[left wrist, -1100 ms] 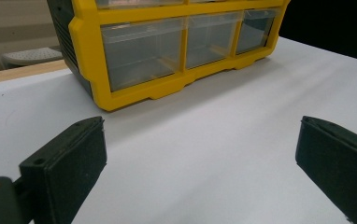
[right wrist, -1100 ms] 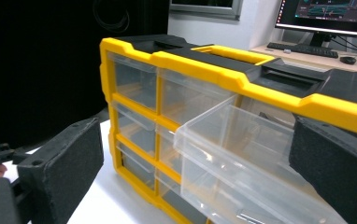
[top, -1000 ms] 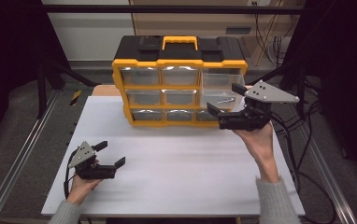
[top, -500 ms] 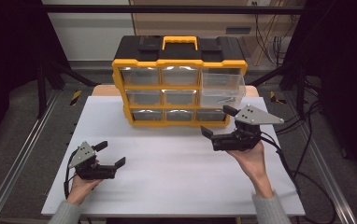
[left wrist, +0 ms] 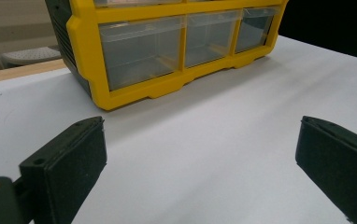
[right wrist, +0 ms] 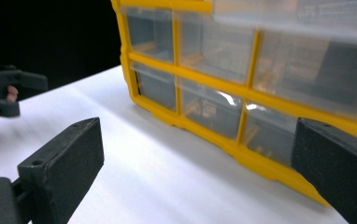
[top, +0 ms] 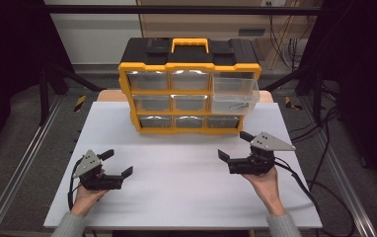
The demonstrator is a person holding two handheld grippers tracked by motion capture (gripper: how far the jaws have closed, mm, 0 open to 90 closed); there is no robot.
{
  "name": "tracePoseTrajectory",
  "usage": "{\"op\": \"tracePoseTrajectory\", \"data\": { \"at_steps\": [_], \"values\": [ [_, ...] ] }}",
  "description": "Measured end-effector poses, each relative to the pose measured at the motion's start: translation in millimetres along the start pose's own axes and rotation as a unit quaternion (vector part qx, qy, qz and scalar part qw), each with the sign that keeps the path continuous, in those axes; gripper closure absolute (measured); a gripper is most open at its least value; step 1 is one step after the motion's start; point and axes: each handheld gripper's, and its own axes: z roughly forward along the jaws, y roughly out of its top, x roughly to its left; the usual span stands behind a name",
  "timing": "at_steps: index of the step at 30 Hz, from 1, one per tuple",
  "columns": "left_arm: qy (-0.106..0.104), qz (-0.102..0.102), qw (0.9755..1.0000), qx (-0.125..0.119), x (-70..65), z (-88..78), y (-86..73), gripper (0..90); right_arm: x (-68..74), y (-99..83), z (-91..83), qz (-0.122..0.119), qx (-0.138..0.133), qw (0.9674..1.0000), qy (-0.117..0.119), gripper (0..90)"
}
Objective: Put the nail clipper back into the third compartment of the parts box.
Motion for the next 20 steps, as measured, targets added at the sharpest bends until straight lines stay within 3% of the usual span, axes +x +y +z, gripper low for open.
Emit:
{"op": "tracePoseTrajectory", "data": {
  "at_steps": [11,20],
  "values": [
    [-0.002,0.0,1.0,0.002,-0.5,1.2,-0.7,1.8,-19.6,-43.2,-12.4,0.013,-0.013,0.9997,-0.015,3.2],
    [-0.002,0.0,1.0,0.003,-0.9,1.5,-1.1,1.8,-30.0,-67.6,-12.0,0.016,0.01,0.9997,-0.016,2.2]
  ]
}}
